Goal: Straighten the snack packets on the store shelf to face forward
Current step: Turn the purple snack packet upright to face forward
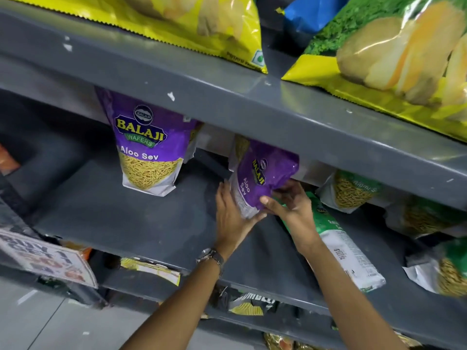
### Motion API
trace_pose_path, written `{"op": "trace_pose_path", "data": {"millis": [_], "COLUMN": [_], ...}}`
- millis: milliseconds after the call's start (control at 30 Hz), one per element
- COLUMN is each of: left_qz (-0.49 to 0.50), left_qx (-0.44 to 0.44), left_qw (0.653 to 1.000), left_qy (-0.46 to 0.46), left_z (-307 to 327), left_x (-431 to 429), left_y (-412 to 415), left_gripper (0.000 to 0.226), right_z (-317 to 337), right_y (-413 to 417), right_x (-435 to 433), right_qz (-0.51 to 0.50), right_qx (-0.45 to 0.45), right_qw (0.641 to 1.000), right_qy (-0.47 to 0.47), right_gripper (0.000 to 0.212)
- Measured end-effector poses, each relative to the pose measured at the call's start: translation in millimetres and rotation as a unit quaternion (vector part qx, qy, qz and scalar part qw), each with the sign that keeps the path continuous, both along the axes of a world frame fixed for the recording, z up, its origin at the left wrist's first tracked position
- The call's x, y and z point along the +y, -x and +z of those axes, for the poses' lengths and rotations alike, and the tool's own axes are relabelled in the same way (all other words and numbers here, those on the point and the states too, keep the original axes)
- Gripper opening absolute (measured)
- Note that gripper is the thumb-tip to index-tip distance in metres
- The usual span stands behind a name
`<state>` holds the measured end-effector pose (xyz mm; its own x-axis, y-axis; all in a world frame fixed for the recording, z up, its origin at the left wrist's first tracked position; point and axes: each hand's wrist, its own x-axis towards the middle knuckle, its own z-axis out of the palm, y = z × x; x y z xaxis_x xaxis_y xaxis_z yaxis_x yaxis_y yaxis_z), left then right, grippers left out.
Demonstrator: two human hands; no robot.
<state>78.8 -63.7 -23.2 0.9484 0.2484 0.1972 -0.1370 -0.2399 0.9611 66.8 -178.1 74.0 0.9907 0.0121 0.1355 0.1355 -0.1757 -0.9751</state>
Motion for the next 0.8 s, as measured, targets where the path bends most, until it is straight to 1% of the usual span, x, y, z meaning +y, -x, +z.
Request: {"op": "trace_pose_path", "data": {"millis": [67,133,200,267,333,433,500,533,600,667,733,767,800], "left_qz": [-0.011,-0.036,-0.067,-0.091,-0.133,-0.182,-0.194,-0.186,-0.152,-0.111,-0.066,-0.06,-0.068], "left_qx": [-0.02,-0.041,-0.035,-0.013,0.01,0.039,0.05,0.049,0.047,0.046,0.029,0.024,0.029], "left_qw": [0.999,0.998,0.997,0.995,0.99,0.982,0.979,0.98,0.984,0.988,0.991,0.992,0.993], "left_qy": [0.025,0.02,0.02,0.023,0.04,0.043,0.047,0.053,0.08,0.101,0.111,0.105,0.097], "left_z": [0,-2,-6,-11,-13,-11,-11,-11,-12,-14,-19,-19,-20], "left_x": [12,27,43,59,74,89,96,99,106,111,112,111,108], "left_y": [1,-1,-6,-13,-18,-27,-32,-34,-37,-36,-33,-30,-27], "left_gripper": [0.121,0.113,0.11,0.109,0.115,0.122,0.124,0.122,0.119,0.113,0.093,0.082,0.078], "right_z": [-1,0,-4,-8,-13,-17,-20,-22,-27,-28,-31,-32,-32], "right_y": [-2,-8,-19,-29,-38,-45,-48,-49,-48,-43,-40,-38,-36], "right_x": [-8,-12,-14,-12,-9,-5,-3,-4,-6,-7,-8,-7,-6], "right_qz": [0.023,-0.008,-0.05,-0.065,-0.064,-0.037,-0.022,-0.014,-0.004,-0.027,-0.055,-0.061,-0.065], "right_qx": [0.02,0.013,0.013,0.024,0.05,0.081,0.096,0.096,0.085,0.071,0.056,0.042,0.03], "right_qw": [0.999,0.998,0.995,0.994,0.992,0.99,0.989,0.99,0.994,0.997,0.997,0.997,0.997], "right_qy": [-0.036,-0.067,-0.083,-0.083,-0.096,-0.111,-0.107,-0.099,-0.064,-0.028,-0.014,-0.004,0.006], "right_gripper": [0.049,0.05,0.055,0.068,0.086,0.113,0.12,0.118,0.097,0.077,0.052,0.042,0.037]}}
